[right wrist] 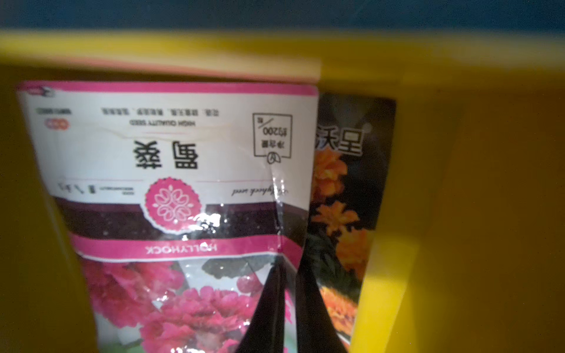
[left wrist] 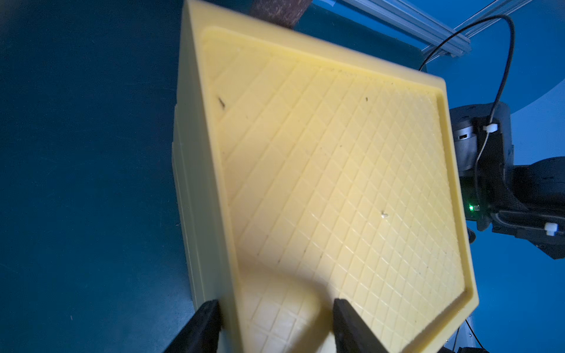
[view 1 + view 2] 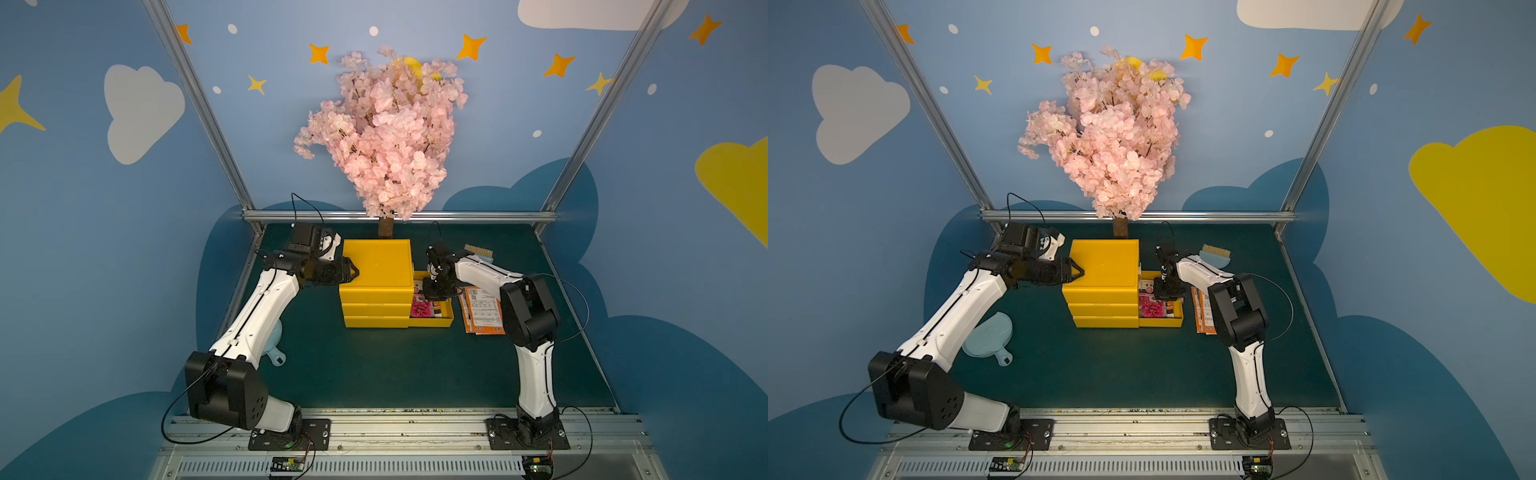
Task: Take the seed bags out of the drawer
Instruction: Pick up the seed packet from the drawer.
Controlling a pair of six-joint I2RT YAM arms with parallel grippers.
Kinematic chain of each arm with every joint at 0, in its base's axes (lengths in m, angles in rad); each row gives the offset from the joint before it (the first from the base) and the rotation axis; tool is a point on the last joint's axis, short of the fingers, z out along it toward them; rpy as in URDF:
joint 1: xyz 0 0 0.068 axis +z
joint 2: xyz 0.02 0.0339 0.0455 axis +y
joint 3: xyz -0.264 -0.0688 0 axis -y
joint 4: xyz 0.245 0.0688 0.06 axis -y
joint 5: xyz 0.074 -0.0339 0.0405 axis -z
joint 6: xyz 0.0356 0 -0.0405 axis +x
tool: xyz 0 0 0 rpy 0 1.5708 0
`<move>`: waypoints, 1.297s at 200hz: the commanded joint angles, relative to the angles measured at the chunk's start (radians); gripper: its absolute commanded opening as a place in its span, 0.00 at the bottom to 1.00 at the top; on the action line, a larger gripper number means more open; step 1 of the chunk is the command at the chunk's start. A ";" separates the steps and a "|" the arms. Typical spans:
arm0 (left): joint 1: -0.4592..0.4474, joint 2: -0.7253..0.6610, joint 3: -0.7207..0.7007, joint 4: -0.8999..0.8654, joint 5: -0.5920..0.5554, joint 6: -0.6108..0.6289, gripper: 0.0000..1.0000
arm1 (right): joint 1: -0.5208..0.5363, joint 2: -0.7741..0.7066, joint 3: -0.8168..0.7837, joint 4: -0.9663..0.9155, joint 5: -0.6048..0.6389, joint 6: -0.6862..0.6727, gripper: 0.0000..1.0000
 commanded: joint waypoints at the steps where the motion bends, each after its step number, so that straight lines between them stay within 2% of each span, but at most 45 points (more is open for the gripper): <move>1: -0.023 0.059 -0.046 -0.075 -0.014 0.015 0.60 | -0.001 0.008 0.013 0.016 -0.035 0.019 0.00; 66: -0.023 0.054 -0.046 -0.075 -0.016 0.013 0.60 | -0.019 -0.121 -0.017 0.023 -0.075 0.027 0.00; 173: -0.023 0.046 -0.042 -0.072 -0.005 0.009 0.60 | -0.077 -0.306 -0.026 -0.089 -0.022 -0.059 0.00; 212: -0.023 0.049 -0.037 -0.070 0.004 0.009 0.60 | -0.144 -0.400 -0.072 -0.102 -0.047 -0.085 0.00; 259: -0.023 0.055 -0.032 -0.068 0.010 0.009 0.60 | -0.287 -0.514 -0.131 -0.137 -0.062 -0.132 0.00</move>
